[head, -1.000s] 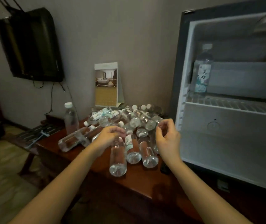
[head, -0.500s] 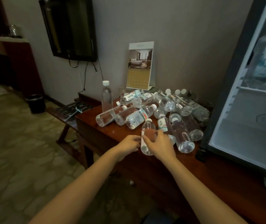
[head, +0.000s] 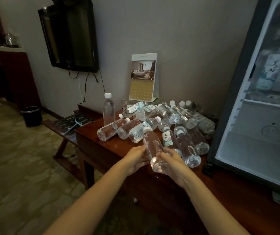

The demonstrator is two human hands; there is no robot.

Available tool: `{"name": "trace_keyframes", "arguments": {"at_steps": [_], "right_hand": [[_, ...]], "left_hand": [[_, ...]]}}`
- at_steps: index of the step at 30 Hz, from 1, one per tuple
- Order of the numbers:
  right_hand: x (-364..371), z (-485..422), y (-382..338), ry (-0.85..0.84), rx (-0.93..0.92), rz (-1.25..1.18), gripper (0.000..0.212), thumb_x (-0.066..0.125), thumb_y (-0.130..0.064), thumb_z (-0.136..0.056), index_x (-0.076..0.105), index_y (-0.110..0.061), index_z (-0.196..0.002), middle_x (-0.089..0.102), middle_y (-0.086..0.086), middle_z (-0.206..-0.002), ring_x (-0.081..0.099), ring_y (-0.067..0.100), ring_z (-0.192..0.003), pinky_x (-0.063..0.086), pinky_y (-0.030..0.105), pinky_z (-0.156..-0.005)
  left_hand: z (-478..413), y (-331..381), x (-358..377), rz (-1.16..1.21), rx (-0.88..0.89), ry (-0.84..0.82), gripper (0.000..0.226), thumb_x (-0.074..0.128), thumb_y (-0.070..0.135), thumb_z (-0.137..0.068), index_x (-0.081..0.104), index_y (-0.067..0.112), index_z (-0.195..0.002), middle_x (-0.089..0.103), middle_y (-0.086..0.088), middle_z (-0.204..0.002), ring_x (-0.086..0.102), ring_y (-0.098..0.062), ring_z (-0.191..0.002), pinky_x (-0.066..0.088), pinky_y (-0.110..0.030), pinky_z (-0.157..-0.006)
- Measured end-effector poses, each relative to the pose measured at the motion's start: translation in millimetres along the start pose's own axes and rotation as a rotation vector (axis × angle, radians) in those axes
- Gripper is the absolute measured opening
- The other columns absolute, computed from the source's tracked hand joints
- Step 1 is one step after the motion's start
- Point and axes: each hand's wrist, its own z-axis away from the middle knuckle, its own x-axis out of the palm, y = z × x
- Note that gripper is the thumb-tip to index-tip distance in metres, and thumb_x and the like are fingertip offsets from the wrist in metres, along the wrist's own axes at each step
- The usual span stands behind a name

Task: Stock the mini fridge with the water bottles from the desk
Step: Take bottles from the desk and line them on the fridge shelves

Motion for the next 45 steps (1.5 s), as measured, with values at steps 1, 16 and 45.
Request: {"name": "trace_keyframes", "arguments": {"at_steps": [1, 16, 45], "right_hand": [[-2.2, 3.6, 0.4, -0.075, -0.004, -0.126, 0.037, 0.059, -0.015, -0.088, 0.050, -0.008, -0.123, 0.065, 0.015, -0.106, 0.066, 0.025, -0.088, 0.056, 0.038, -0.072], [-45.3, 40.2, -42.9, -0.337, -0.098, -0.022, 0.055, 0.069, -0.025, -0.070, 0.052, -0.013, -0.121, 0.066, 0.010, -0.101, 0.068, 0.024, -0.082, 0.055, 0.035, -0.069], [-245.1, 91.6, -214.3, 0.562, -0.831, 0.462, 0.055, 0.072, -0.009, -0.080, 0.037, -0.012, -0.122, 0.061, 0.001, -0.105, 0.063, 0.013, -0.095, 0.055, 0.027, -0.077]], "left_hand": [[-0.4, 0.8, 0.8, 0.065, 0.005, -0.010, 0.035, 0.038, 0.036, -0.098, 0.061, 0.011, -0.108, 0.065, -0.011, -0.112, 0.061, -0.022, -0.099, 0.046, -0.035, -0.091], [30.6, 57.1, 63.3, -0.092, 0.390, -0.075, 0.026, 0.066, 0.027, -0.083, 0.060, 0.015, -0.105, 0.070, -0.004, -0.101, 0.066, -0.020, -0.096, 0.052, -0.034, -0.089], [14.3, 184.0, 336.7, -0.133, 0.839, -0.368, 0.036, 0.058, 0.010, -0.090, 0.050, 0.012, -0.125, 0.060, -0.001, -0.114, 0.060, -0.010, -0.096, 0.051, -0.009, -0.064]]}}
